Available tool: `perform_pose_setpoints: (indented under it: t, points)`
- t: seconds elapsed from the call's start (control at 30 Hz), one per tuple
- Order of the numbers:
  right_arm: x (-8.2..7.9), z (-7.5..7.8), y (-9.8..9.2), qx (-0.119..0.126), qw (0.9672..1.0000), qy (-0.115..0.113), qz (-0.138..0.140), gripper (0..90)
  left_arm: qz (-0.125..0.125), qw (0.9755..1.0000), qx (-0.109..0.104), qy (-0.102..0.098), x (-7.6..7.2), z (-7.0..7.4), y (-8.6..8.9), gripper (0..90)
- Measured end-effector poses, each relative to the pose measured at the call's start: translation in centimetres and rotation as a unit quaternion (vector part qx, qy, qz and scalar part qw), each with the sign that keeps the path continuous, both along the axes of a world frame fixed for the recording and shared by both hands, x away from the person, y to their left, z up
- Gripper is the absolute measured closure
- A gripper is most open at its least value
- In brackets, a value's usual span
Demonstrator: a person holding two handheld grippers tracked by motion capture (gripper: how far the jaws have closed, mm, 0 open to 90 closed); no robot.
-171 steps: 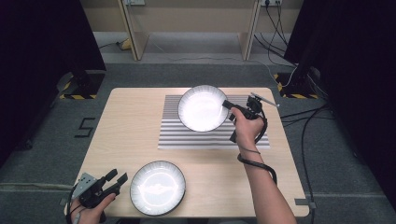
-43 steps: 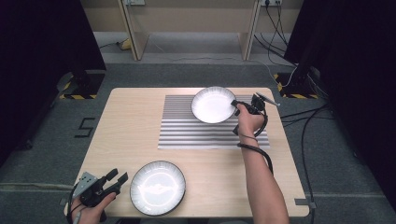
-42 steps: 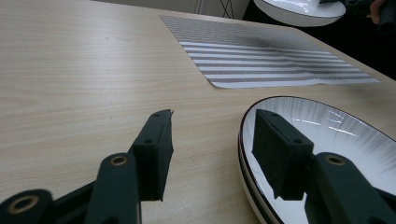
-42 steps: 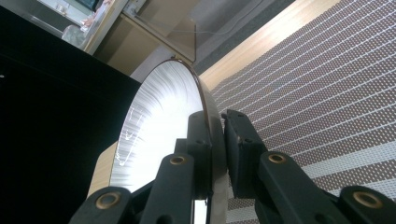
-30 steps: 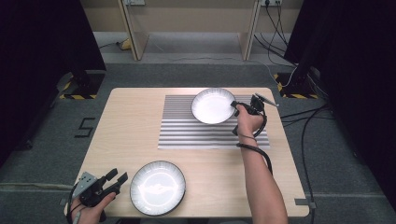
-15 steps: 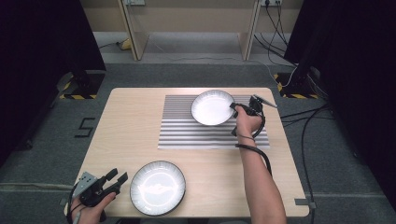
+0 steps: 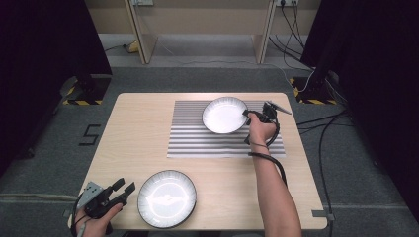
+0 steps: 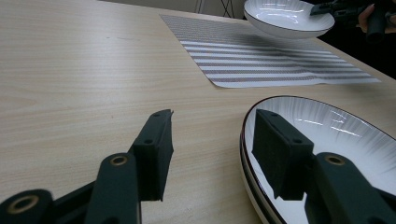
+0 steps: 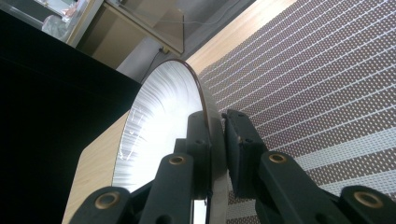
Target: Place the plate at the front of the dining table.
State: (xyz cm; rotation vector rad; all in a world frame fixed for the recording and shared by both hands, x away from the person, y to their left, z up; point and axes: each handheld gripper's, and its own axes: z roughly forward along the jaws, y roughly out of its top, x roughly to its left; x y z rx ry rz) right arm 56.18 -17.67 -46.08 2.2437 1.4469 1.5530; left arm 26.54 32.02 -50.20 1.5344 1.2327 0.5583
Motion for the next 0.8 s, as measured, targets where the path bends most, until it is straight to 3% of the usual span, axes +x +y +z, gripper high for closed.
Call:
perform_pose_setpoints:
  t: [0.8]
  points:
    - [0.2, -1.8, 0.0, -0.004, 0.9999, 0.012, -0.004, 80.2, 0.000, 1.0000, 0.001, 0.000, 0.1, 0.0, 0.1, 47.3]
